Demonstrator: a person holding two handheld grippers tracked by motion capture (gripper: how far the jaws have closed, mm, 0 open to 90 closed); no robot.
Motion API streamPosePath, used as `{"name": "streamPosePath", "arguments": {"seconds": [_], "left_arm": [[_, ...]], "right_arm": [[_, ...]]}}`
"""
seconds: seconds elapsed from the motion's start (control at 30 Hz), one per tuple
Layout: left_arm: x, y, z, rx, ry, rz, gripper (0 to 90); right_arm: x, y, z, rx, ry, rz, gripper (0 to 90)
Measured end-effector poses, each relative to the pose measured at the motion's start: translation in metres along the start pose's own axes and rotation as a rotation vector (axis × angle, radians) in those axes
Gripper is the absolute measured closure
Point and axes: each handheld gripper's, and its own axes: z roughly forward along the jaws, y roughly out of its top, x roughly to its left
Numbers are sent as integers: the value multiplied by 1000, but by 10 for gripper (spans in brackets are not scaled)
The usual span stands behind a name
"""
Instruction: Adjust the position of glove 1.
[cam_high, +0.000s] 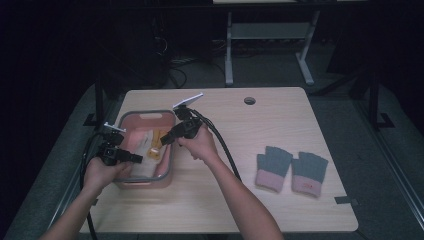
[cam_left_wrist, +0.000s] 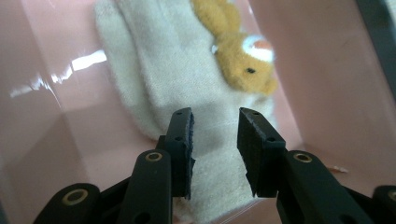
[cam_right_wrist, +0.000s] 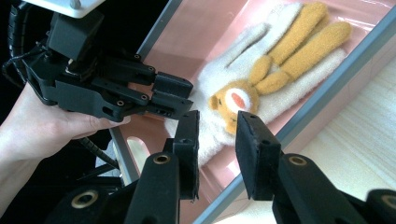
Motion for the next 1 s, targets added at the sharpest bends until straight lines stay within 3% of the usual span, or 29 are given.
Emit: {"name": "streamPosePath", "arguments": {"seconds": [0.17,0.4,0.7,1.0], "left_arm": [[-3,2,-6,-40,0,1,638],[-12,11,-14,-85,-35,12,593],[-33,22,-20,-168,-92,11,546],[-60,31,-22,-195,-133,60,525]], "right_arm": [[0,-1,-4,-4,11,-8,688],[-2,-4,-17,-24,10,-15,670],[-9,-10,-45,-64,-2,-14,632],[-17,-21,-70,-96,-10,-11,605]]}}
